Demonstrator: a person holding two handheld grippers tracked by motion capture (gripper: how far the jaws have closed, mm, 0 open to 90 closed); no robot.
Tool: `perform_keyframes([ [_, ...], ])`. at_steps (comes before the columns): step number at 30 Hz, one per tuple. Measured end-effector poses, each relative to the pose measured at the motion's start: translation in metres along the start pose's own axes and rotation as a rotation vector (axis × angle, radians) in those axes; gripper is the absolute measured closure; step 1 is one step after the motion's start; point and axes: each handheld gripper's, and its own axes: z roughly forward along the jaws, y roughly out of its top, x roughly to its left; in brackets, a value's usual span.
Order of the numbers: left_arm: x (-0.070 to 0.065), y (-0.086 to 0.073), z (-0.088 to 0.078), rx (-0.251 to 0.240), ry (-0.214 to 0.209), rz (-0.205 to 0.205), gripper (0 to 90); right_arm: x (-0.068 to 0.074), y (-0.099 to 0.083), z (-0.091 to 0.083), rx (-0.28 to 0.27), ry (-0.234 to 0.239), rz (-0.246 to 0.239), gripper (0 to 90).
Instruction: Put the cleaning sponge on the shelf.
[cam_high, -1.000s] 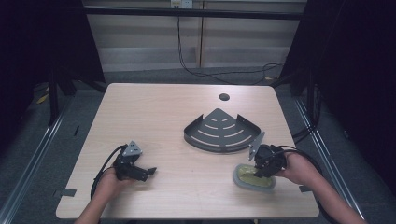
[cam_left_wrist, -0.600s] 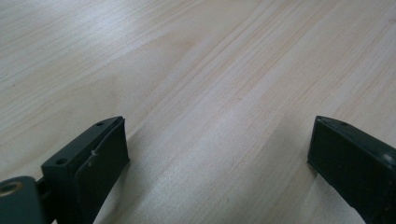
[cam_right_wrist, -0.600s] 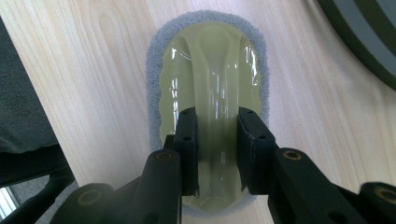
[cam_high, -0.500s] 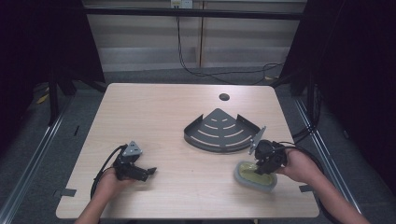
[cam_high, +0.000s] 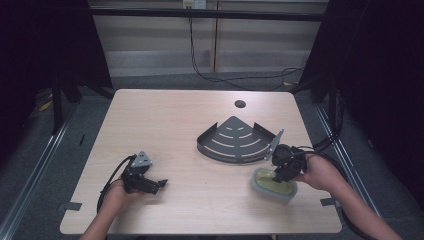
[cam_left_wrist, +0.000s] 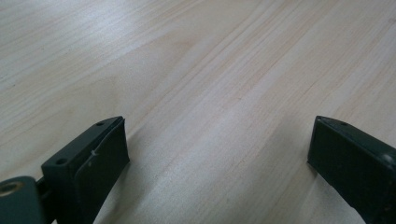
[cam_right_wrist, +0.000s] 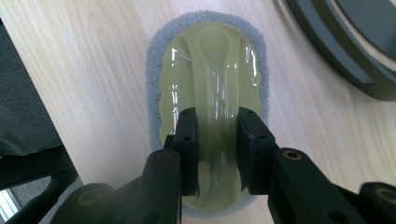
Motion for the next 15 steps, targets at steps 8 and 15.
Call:
perform_keyframes([
  [8, 0.000, 0.000, 0.000, 0.000, 0.000, 0.000, 4.5, -0.005, 0.003, -0.010, -0.019, -0.008, 0.030, 71.9],
  [15, 0.000, 0.000, 0.000, 0.000, 0.005, 0.000, 4.5, -0.011, 0.008, -0.016, -0.024, -0.017, 0.033, 72.0],
])
